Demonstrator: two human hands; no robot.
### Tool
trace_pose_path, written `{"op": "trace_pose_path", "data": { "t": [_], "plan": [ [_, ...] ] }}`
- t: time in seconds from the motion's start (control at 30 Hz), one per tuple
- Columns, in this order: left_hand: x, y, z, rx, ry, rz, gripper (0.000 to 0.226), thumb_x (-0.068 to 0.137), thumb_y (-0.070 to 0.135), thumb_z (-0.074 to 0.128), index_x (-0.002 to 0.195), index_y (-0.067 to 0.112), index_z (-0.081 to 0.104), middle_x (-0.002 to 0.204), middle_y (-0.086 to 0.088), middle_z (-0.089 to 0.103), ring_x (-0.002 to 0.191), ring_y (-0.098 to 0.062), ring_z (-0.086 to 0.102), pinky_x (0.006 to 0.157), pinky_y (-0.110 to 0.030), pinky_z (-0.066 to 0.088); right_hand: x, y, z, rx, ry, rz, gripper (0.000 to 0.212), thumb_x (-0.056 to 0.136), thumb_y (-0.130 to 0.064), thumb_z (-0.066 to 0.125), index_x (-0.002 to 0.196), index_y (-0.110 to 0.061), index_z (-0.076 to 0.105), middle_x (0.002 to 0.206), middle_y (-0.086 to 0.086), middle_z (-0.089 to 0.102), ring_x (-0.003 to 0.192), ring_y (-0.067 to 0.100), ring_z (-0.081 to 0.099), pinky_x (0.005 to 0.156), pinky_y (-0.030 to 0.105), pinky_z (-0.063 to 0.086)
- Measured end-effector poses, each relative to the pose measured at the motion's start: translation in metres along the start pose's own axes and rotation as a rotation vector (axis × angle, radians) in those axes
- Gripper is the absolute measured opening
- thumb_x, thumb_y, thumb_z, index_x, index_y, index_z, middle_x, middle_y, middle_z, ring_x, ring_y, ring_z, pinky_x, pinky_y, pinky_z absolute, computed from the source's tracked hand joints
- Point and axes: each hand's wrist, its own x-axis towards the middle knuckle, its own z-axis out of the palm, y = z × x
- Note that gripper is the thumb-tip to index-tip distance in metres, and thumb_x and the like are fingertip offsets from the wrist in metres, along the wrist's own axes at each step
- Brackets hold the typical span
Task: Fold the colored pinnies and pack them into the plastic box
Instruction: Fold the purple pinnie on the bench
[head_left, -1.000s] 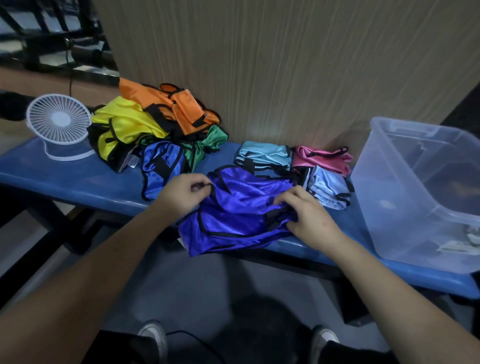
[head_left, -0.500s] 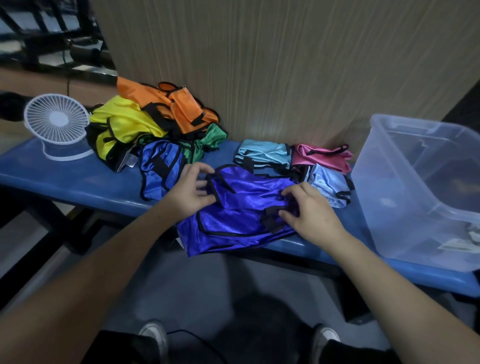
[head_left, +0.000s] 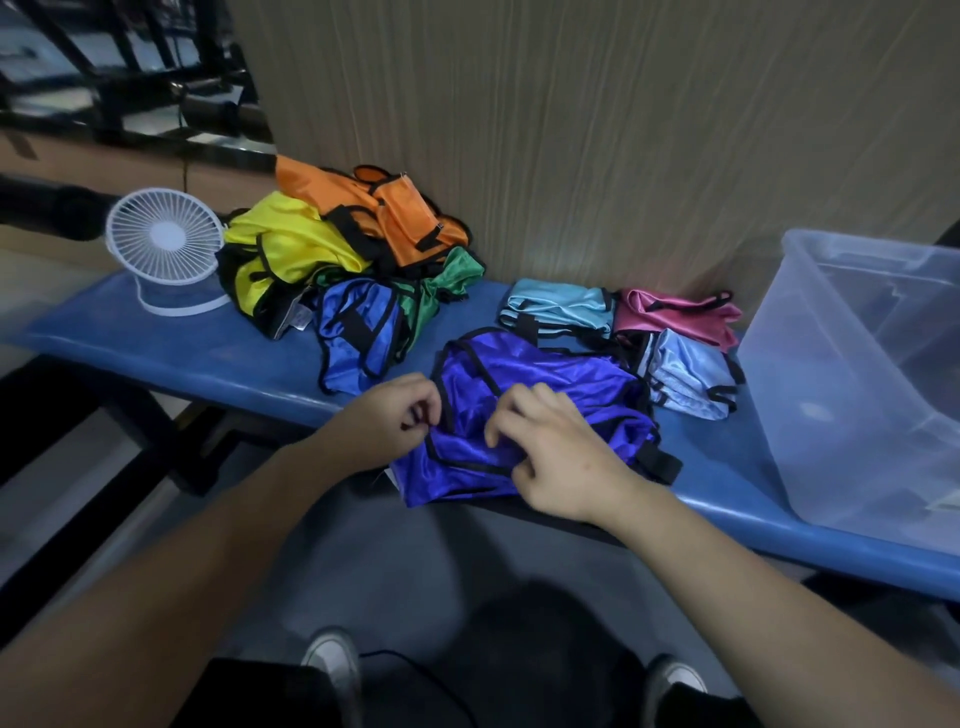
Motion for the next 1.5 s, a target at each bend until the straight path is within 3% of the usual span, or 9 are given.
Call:
{"op": "trace_pose_path", "data": {
  "t": [0.2,0.4,0.6,0.83,0.97,1.1,1.23,1.37,1.5],
  "plan": [
    [-0.027,-0.005,0.005,0.257,0.013,0.191,0.038,0.073,0.006,0.029,0.09,0.02,0.059,0.108,0.006,0.051,0.097,-0.012,0.051,0.077,-0.022,0.041,0.012,-0.023,0.037,-0.283,-0.067,-0.188,0.036,0.077,-0.026,0.056,0.112,-0.022,0.064,0.106,0.001,0.052,0.097,0.025,0.048,0.084,0.037,0.038],
    [-0.043,-0.032,0.014,0.424,-0.019,0.207,0.051,0.071,-0.004,0.057,0.117,0.02,0.059,0.143,-0.007,0.046,0.131,-0.024,0.048,0.108,-0.036,0.041,0.02,-0.036,0.066,-0.462,-0.048,-0.179,0.043,0.079,-0.023,0.062,0.121,-0.015,0.058,0.116,0.009,0.052,0.101,0.031,0.052,0.095,0.044,0.042],
    [-0.046,-0.034,0.018,0.456,0.019,0.277,0.042,0.087,0.006,0.047,0.125,0.014,0.061,0.151,-0.012,0.043,0.143,-0.028,0.038,0.118,-0.041,0.029,0.017,-0.026,0.078,-0.57,0.056,-0.09,0.042,0.084,-0.016,0.057,0.125,-0.02,0.054,0.132,0.015,0.054,0.11,0.035,0.053,0.097,0.049,0.045],
    [-0.041,-0.027,0.012,0.405,0.023,0.217,0.048,0.067,0.002,0.059,0.112,0.019,0.06,0.146,-0.004,0.045,0.127,-0.025,0.051,0.109,-0.031,0.034,0.024,-0.023,0.061,-0.335,0.097,-0.003,0.033,0.069,-0.025,0.065,0.102,-0.019,0.065,0.106,0.005,0.058,0.091,0.03,0.055,0.079,0.04,0.039],
    [-0.039,-0.021,0.007,0.182,0.123,0.173,0.026,0.087,0.019,0.066,0.112,0.017,0.063,0.135,0.001,0.048,0.119,-0.019,0.055,0.1,-0.039,0.045,0.026,-0.017,0.04,0.051,0.202,0.141,0.028,0.081,-0.027,0.05,0.099,-0.015,0.068,0.103,0.001,0.058,0.094,0.028,0.055,0.083,0.041,0.044],
    [-0.032,0.011,-0.01,-0.159,0.248,0.053,0.033,0.094,0.035,0.057,0.098,0.004,0.067,0.106,-0.002,0.061,0.1,-0.016,0.061,0.091,-0.037,0.047,0.024,-0.008,0.014,0.325,0.3,0.229,0.017,0.087,-0.019,0.055,0.092,-0.009,0.068,0.097,0.001,0.057,0.095,0.024,0.056,0.092,0.04,0.045],
    [-0.026,0.044,-0.019,-0.254,0.279,0.028,0.023,0.098,0.028,0.055,0.088,0.008,0.062,0.079,-0.009,0.06,0.076,-0.022,0.058,0.073,-0.042,0.045,0.013,-0.014,-0.005,0.329,0.355,0.29,0.013,0.089,-0.023,0.058,0.089,-0.012,0.064,0.091,-0.001,0.053,0.088,0.021,0.055,0.084,0.034,0.044],
    [-0.014,0.075,-0.013,-0.333,0.276,-0.024,0.016,0.096,0.034,0.055,0.085,0.023,0.061,0.07,0.007,0.061,0.064,-0.005,0.055,0.064,-0.032,0.045,-0.001,-0.029,-0.026,0.085,0.462,0.538,0.021,0.086,-0.03,0.068,0.091,-0.019,0.051,0.084,-0.005,0.054,0.076,0.022,0.051,0.064,0.036,0.038],
    [-0.001,0.107,-0.008,-0.428,0.313,-0.038,0.017,0.099,0.025,0.058,0.088,0.014,0.062,0.075,-0.01,0.064,0.07,-0.031,0.062,0.065,-0.041,0.05,-0.017,-0.034,-0.05,0.213,0.435,0.751,0.017,0.085,-0.026,0.057,0.075,-0.015,0.05,0.058,-0.001,0.055,0.064,0.03,0.051,0.06,0.038,0.039]
  ]
}}
